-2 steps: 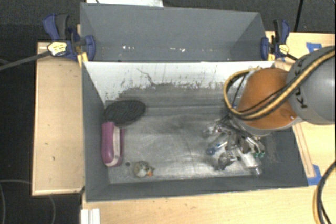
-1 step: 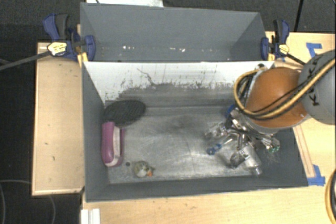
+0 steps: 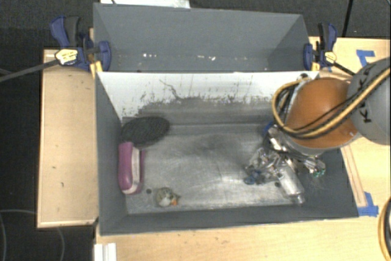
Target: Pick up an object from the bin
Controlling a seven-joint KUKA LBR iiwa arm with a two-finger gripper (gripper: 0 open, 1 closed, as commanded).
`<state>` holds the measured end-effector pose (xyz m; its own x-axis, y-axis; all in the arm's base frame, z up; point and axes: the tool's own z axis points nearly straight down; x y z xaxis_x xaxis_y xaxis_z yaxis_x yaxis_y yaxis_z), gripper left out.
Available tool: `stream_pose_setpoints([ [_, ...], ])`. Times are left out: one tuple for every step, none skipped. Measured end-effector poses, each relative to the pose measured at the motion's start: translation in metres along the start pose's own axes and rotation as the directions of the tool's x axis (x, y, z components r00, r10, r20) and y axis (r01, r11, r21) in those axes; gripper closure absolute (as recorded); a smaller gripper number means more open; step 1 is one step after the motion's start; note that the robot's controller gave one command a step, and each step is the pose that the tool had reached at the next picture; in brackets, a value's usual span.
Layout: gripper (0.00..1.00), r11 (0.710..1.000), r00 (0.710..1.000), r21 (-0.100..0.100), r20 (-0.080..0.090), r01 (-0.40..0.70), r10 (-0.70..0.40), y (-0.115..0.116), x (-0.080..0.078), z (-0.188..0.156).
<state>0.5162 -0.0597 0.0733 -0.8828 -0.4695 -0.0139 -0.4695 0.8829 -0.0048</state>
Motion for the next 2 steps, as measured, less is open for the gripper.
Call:
stream_pose_setpoints([
  [1.0,0.999,0.999,-0.001,-0.005,0.048,-0.048,0.017,-0.008,-0.111],
  [1.0,0.916,0.916,0.0,-0.005,0.4,-0.4,-0.064,-0.056,-0.227],
])
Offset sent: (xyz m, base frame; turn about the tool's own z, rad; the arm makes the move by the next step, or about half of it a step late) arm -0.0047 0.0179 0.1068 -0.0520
